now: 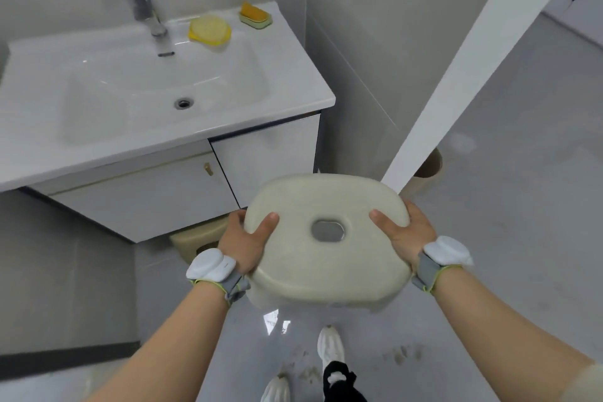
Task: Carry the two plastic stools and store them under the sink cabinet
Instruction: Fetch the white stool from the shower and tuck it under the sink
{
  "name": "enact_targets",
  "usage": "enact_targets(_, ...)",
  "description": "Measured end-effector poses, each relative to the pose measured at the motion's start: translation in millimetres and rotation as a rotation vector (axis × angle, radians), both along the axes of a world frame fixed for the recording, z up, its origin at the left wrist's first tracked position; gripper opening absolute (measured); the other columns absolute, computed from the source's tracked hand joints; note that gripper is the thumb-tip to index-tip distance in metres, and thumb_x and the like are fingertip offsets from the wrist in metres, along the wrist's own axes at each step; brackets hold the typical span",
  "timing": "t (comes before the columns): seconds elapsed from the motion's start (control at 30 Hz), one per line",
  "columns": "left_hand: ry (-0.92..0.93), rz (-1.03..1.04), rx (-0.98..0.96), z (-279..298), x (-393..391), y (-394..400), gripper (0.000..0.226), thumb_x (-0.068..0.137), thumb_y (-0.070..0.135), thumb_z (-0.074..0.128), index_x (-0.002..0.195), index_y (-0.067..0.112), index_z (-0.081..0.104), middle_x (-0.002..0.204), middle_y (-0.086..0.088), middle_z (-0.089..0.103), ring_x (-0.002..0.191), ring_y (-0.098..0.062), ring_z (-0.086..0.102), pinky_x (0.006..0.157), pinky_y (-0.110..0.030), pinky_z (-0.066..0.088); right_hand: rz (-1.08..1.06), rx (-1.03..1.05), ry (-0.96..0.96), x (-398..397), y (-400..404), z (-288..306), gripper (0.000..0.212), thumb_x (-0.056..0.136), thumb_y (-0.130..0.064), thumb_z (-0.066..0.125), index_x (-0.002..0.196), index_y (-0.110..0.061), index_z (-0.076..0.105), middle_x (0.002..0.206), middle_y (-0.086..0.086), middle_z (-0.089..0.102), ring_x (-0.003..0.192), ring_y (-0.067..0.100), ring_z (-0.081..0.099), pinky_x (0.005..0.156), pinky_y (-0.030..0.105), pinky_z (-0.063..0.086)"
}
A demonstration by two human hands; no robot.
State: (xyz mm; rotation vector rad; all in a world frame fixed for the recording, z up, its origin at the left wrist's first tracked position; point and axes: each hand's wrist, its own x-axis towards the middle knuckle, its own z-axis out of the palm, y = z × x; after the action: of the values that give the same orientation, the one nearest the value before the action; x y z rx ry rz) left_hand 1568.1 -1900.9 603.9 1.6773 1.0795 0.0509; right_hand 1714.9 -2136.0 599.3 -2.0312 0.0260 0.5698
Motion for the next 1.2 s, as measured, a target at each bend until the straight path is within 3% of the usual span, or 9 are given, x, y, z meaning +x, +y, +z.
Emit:
enact_targets(0.23, 0.002, 0.223, -0.027, -29, 19, 27, 0.067, 0.076, 0.056, 0.064, 0.127, 0.019, 0.042, 0.107, -0.005, 0.061, 0.092, -0.026, 0.06, 0.082, -0.033, 0.046, 0.206, -0.093, -0.023, 68, 63, -23, 0.084, 0.056, -0.075, 0.067, 0.128, -0.038, 0.046, 0.108, -0.009, 0.063, 0.102, 0.025, 0.06, 0.092, 0.044, 0.05)
enact_targets(0.4, 0.008, 0.318, -0.055, -56, 16, 51, 0.065, 0.075, 0.054, 0.067, 0.123, 0.019, 0.042, 0.115, -0.008, 0.06, 0.098, -0.028, 0.061, 0.088, -0.037, 0.049, 0.308, -0.132, 0.003, 80, 106, -54, 0.073, 0.064, -0.07, 0.067, 0.127, -0.039, 0.044, 0.103, -0.008, 0.06, 0.097, 0.025, 0.058, 0.09, 0.042, 0.05)
enact_targets(0.53, 0.028, 0.322, -0.064, -87, 18, 70, 0.078, 0.053, 0.072, 0.062, 0.113, 0.027, 0.04, 0.11, -0.006, 0.061, 0.098, -0.028, 0.062, 0.092, -0.044, 0.05, 0.347, -0.164, 0.006, 86, 128, -84, 0.063, 0.067, -0.069, 0.065, 0.12, -0.043, 0.046, 0.1, -0.009, 0.06, 0.094, 0.025, 0.058, 0.089, 0.042, 0.05)
enact_targets(0.67, 0.01, 0.325, -0.033, -122, 23, 88, 0.064, 0.065, 0.058, 0.067, 0.11, 0.022, 0.039, 0.109, -0.006, 0.06, 0.094, -0.026, 0.06, 0.089, -0.037, 0.049, 0.342, -0.136, 0.002, 90, 145, -121, 0.056, 0.064, -0.068, 0.068, 0.111, -0.044, 0.049, 0.096, -0.012, 0.061, 0.094, 0.025, 0.061, 0.087, 0.043, 0.052)
enact_targets(0.9, 0.032, 0.306, -0.002, -222, 29, 111, 0.061, 0.079, 0.05, 0.064, 0.126, 0.018, 0.041, 0.111, -0.005, 0.059, 0.094, -0.026, 0.059, 0.08, -0.031, 0.043, 0.327, -0.149, 0.03, 94, 166, -220, 0.091, 0.048, -0.083, 0.063, 0.127, -0.042, 0.044, 0.115, -0.003, 0.063, 0.102, 0.026, 0.06, 0.092, 0.047, 0.051)
enact_targets(1.2, 0.059, 0.262, 0.013, -409, 56, 132, 0.062, 0.081, 0.05, 0.061, 0.127, 0.014, 0.04, 0.106, -0.001, 0.053, 0.091, -0.023, 0.051, 0.08, -0.029, 0.037, 0.351, -0.197, 0.046, 122, 192, -406, 0.086, 0.066, -0.069, 0.066, 0.139, -0.036, 0.035, 0.125, 0.0, 0.055, 0.111, 0.031, 0.053, 0.097, 0.044, 0.045)
